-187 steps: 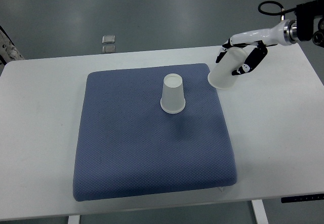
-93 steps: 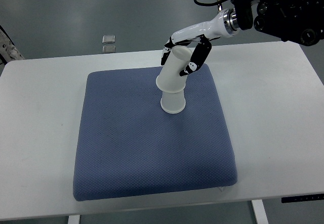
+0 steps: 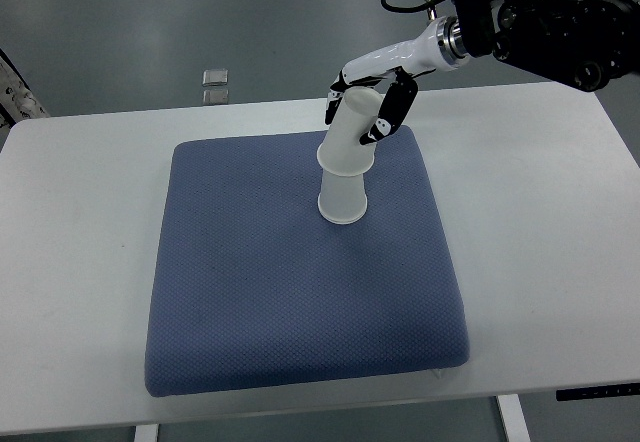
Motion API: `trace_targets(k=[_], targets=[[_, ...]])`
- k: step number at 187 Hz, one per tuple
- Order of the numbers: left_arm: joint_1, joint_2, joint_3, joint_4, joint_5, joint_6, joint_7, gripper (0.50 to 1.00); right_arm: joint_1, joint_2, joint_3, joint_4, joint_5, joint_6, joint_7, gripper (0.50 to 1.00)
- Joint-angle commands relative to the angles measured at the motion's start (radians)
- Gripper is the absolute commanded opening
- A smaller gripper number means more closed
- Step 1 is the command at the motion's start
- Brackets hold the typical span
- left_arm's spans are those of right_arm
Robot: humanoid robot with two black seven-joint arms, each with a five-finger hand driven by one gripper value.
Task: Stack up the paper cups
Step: 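Lower the held cup onto the cup on the pad and release it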
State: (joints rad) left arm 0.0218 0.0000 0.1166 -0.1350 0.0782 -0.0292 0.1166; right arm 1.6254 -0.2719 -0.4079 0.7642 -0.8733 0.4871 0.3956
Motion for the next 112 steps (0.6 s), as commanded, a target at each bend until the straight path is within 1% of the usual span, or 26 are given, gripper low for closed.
trace_targets(k=[1,36,58,67,74,83,99,106,112], targets=[[0.001,0.0,0.0,0.0,0.0,0.0,0.0,1.0,-0.005,0.011,0.0,-0.011,-0.004,0.002,-0.001,0.678],[0.0,0.0,0.0,0.0,0.0,0.0,0.0,1.0,-0.048,0.049,0.0,-0.082,-0.026,0.004,-0.004,0.682],[0.0,0.0,0.0,0.0,0.0,0.0,0.0,1.0,-0.055,0.051,0.001,-0.085,-0.032,0.002,-0.004,0.69],[0.0,0.0,0.0,0.0,0.0,0.0,0.0,1.0,-0.055,0.052,0.001,-0.085,-0.03,0.002,-0.006,0.717],[0.0,0.0,0.0,0.0,0.0,0.0,0.0,1.0,-0.055,0.052,0.001,-0.085,-0.03,0.004,-0.008,0.725],[0.001,0.0,0.0,0.0,0.0,0.0,0.0,1.0,-0.055,0.063,0.001,-0.085,-0.029,0.005,-0.009,0.748],[0.0,0.0,0.0,0.0,0.0,0.0,0.0,1.0,-0.055,0.094,0.001,-0.085,-0.029,0.005,-0.009,0.76],[0.0,0.0,0.0,0.0,0.0,0.0,0.0,1.0,-0.055,0.105,0.001,-0.085,-0.029,0.005,-0.011,0.787],[0.001,0.0,0.0,0.0,0.0,0.0,0.0,1.0,-0.056,0.108,0.001,-0.085,-0.03,0.005,-0.011,0.795]])
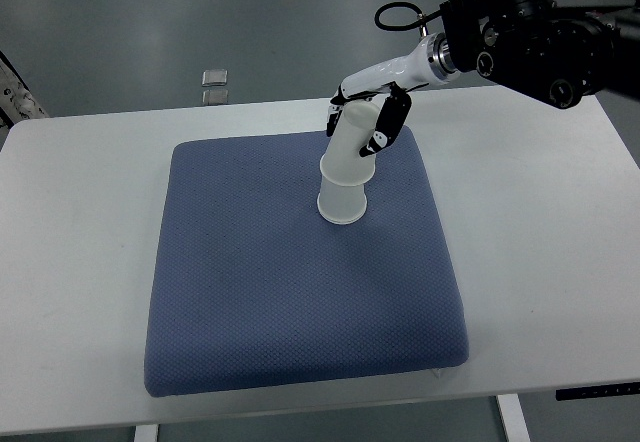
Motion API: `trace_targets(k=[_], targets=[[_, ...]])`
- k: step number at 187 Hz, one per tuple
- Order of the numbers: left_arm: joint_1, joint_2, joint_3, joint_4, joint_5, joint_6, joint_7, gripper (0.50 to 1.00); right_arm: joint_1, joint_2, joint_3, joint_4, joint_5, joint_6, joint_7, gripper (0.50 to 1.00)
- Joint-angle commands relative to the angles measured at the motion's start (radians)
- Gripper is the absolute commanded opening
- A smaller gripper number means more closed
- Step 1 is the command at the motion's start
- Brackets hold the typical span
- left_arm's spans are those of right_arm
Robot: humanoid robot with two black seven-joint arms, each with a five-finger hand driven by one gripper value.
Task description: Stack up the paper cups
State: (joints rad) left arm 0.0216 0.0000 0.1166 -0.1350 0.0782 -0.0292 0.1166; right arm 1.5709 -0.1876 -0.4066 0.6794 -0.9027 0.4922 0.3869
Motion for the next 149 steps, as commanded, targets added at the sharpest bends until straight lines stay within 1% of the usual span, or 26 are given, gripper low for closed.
trace_targets(k=[1,14,21,24,27,31,68,80,97,105,122,135,149], targets=[[0.001,0.0,0.0,0.0,0.0,0.0,0.0,1.0,-0.002,0.023,0.0,0.0,-0.001,0.0,-0.002,0.795],[0.0,0.0,0.0,0.0,0.0,0.0,0.0,1.0,-0.008,0.027,0.0,0.0,-0.001,0.0,-0.002,0.827],[0.0,0.0,0.0,0.0,0.0,0.0,0.0,1.0,-0.015,0.031,0.0,0.0,-0.001,-0.001,-0.002,0.864],[0.0,0.0,0.0,0.0,0.0,0.0,0.0,1.0,-0.015,0.033,0.002,0.0,-0.001,-0.003,-0.002,0.872],[0.0,0.0,0.0,0.0,0.0,0.0,0.0,1.0,-0.017,0.037,0.0,0.0,-0.002,-0.003,-0.002,0.893],[0.0,0.0,0.0,0.0,0.0,0.0,0.0,1.0,-0.017,0.04,0.0,-0.001,-0.001,-0.003,-0.002,0.905],[0.0,0.0,0.0,0.0,0.0,0.0,0.0,1.0,-0.019,0.027,0.015,-0.004,0.015,-0.001,-0.002,0.913],[0.0,0.0,0.0,0.0,0.0,0.0,0.0,1.0,-0.017,0.017,0.022,-0.011,0.022,-0.017,-0.002,0.913],[0.001,0.0,0.0,0.0,0.0,0.0,0.0,1.0,-0.023,-0.013,0.097,-0.035,0.073,-0.024,-0.002,0.913],[0.001,0.0,0.0,0.0,0.0,0.0,0.0,1.0,-0.04,-0.016,0.158,-0.063,0.108,-0.03,-0.002,0.913],[0.001,0.0,0.0,0.0,0.0,0.0,0.0,1.0,-0.129,-0.018,0.278,-0.144,0.185,-0.047,-0.002,0.913],[0.001,0.0,0.0,0.0,0.0,0.0,0.0,1.0,-0.195,-0.001,0.365,-0.23,0.248,-0.055,-0.002,0.913],[0.0,0.0,0.0,0.0,0.0,0.0,0.0,1.0,-0.244,0.017,0.428,-0.276,0.304,-0.061,-0.003,0.913]])
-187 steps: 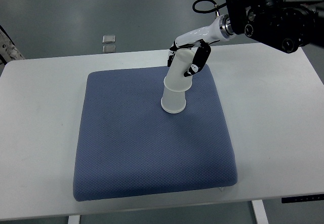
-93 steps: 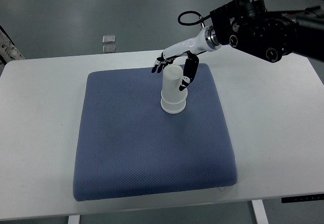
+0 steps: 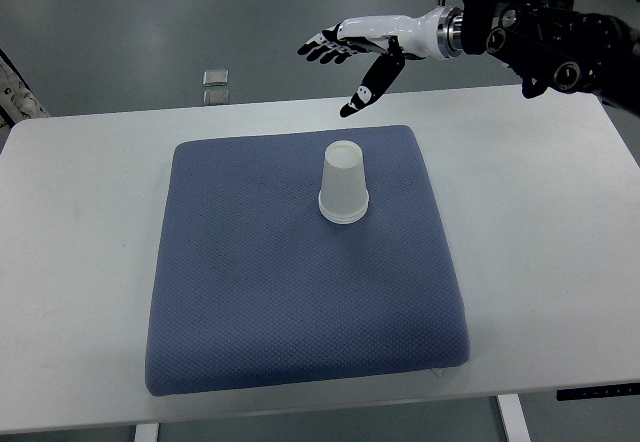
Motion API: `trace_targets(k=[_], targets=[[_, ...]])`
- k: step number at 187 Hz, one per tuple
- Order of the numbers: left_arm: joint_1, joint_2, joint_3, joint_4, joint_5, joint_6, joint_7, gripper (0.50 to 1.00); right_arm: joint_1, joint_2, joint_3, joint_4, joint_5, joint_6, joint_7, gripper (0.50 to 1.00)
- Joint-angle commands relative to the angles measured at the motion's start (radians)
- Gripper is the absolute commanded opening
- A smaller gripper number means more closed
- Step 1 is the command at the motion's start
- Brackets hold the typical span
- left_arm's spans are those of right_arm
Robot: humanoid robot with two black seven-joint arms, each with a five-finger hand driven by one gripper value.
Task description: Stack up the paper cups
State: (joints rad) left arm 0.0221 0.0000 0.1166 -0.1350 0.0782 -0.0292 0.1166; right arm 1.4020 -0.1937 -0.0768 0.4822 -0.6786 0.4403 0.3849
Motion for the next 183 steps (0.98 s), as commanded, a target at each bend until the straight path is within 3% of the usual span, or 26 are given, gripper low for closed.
trace_targets(k=[1,25,52,67,104,183], targets=[[-0.001,0.0,0.0,0.0,0.0,0.0,0.0,1.0,-0.086,0.026,0.107,-0.085,0.088,-0.011,-0.001,0.913],[-0.001,0.0,0.0,0.0,0.0,0.0,0.0,1.0,-0.173,0.059,0.204,-0.129,0.238,-0.018,-0.031,0.913],[-0.001,0.0,0.0,0.0,0.0,0.0,0.0,1.0,-0.284,0.108,0.281,-0.175,0.53,-0.08,-0.159,0.913],[-0.001,0.0,0.0,0.0,0.0,0.0,0.0,1.0,-0.319,0.134,0.284,-0.183,0.688,-0.13,-0.195,0.913],[-0.001,0.0,0.0,0.0,0.0,0.0,0.0,1.0,-0.367,0.189,0.285,-0.183,0.964,-0.218,-0.189,0.913],[-0.001,0.0,0.0,0.0,0.0,0.0,0.0,1.0,-0.383,0.194,0.285,-0.171,0.979,-0.207,-0.167,0.913]])
